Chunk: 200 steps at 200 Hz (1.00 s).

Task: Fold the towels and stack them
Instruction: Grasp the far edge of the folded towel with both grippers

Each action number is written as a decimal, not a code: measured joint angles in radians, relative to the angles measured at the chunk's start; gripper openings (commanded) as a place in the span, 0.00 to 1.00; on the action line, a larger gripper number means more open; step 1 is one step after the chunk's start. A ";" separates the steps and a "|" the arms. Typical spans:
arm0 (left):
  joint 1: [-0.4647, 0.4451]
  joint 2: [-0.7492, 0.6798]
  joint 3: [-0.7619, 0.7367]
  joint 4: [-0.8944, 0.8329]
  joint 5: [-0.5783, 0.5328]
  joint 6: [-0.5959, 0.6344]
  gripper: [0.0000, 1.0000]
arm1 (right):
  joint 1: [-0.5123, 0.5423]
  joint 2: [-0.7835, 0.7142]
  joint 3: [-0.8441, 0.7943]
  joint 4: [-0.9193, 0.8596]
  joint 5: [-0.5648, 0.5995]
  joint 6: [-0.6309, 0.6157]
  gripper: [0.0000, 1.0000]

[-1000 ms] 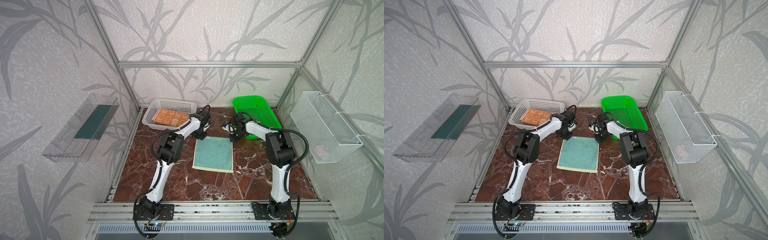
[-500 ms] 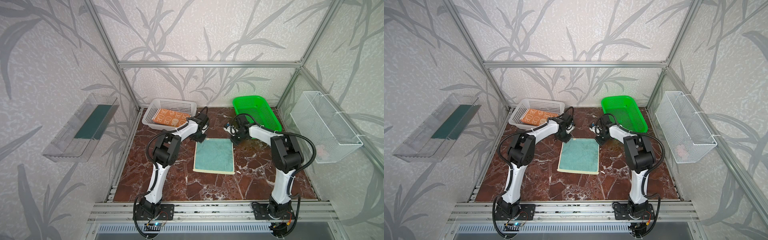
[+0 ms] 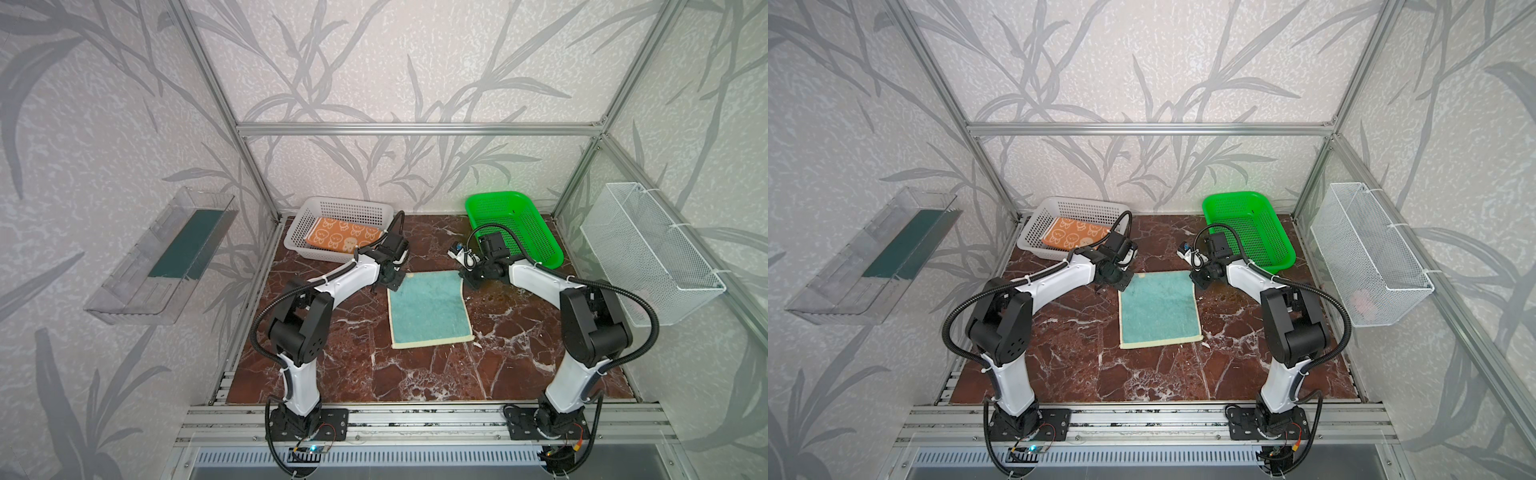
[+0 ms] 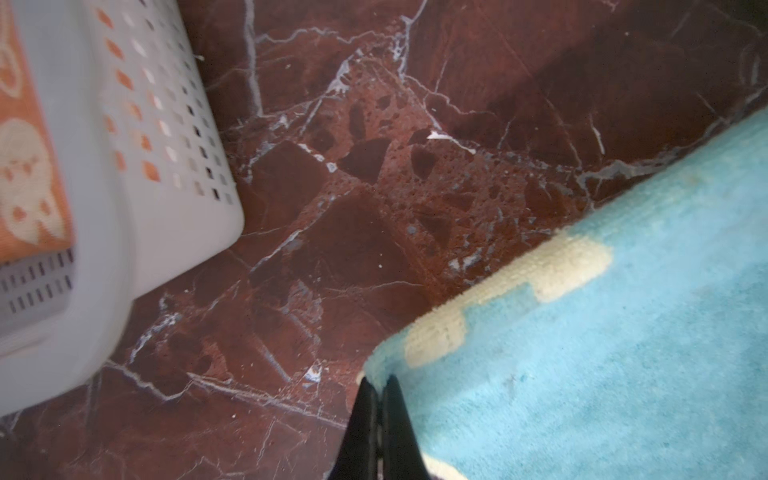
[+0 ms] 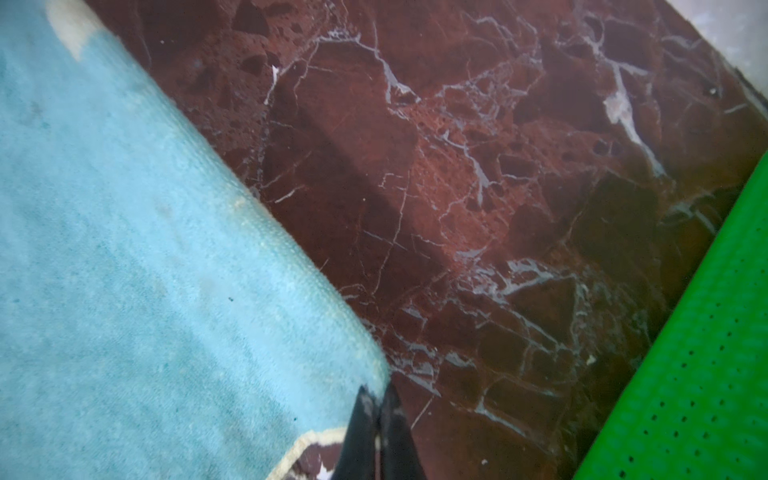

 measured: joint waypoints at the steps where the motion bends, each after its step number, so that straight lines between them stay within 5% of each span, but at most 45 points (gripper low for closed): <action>1: 0.000 0.000 -0.001 0.001 -0.002 0.000 0.00 | 0.000 0.000 0.000 0.002 -0.002 0.000 0.00; 96: 0.001 -0.004 -0.025 0.110 -0.187 0.042 0.00 | 0.002 0.064 0.010 0.223 -0.074 -0.036 0.00; 200: -0.005 -0.111 -0.180 0.222 -0.198 0.044 0.00 | -0.001 0.057 -0.050 0.279 -0.128 -0.076 0.00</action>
